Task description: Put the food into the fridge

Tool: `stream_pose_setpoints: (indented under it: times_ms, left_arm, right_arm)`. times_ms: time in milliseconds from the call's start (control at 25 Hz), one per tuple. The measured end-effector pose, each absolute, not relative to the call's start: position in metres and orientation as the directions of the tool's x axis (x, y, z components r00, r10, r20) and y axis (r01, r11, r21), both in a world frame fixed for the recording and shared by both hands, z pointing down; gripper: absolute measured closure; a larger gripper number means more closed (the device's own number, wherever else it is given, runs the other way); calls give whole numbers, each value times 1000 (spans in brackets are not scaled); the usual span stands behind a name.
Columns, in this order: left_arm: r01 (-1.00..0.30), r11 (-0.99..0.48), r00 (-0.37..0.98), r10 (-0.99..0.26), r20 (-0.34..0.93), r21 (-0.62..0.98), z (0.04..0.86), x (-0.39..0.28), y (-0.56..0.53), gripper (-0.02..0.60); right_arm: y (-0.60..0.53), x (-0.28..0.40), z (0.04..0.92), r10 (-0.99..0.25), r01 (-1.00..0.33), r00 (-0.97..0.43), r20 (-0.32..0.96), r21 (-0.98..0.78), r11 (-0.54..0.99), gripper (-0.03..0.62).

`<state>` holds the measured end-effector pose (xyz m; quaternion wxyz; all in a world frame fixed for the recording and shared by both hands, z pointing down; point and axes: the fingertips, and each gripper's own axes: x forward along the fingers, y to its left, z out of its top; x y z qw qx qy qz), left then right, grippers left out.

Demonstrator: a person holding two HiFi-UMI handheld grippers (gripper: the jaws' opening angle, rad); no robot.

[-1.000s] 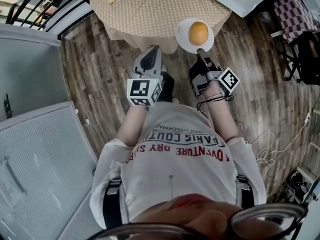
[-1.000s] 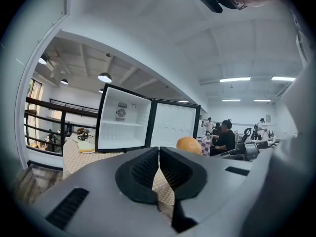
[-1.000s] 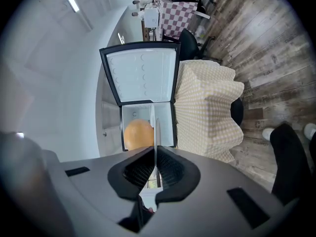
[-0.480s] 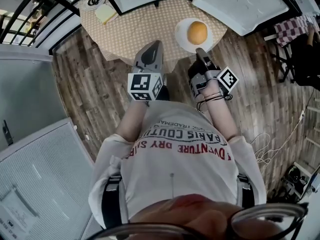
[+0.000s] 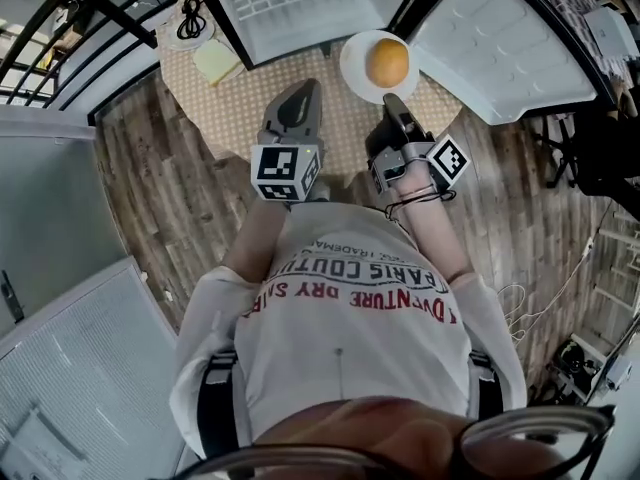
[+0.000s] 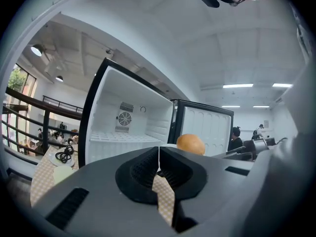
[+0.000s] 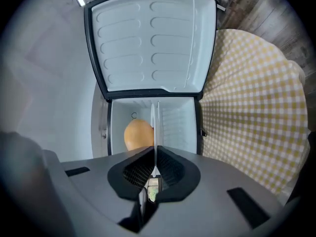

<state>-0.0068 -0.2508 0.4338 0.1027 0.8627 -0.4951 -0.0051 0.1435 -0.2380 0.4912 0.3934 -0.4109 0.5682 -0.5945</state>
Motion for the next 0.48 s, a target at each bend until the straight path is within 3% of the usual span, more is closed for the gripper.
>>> stream_pose_setpoints:
  times_ms: [480]
  left_arm:
    - [-928,-322,347,-930,121,188,440,-48,-300,554]
  right_arm:
    - [-317,96,490,-856,-11,-514,64,-998,-68,559]
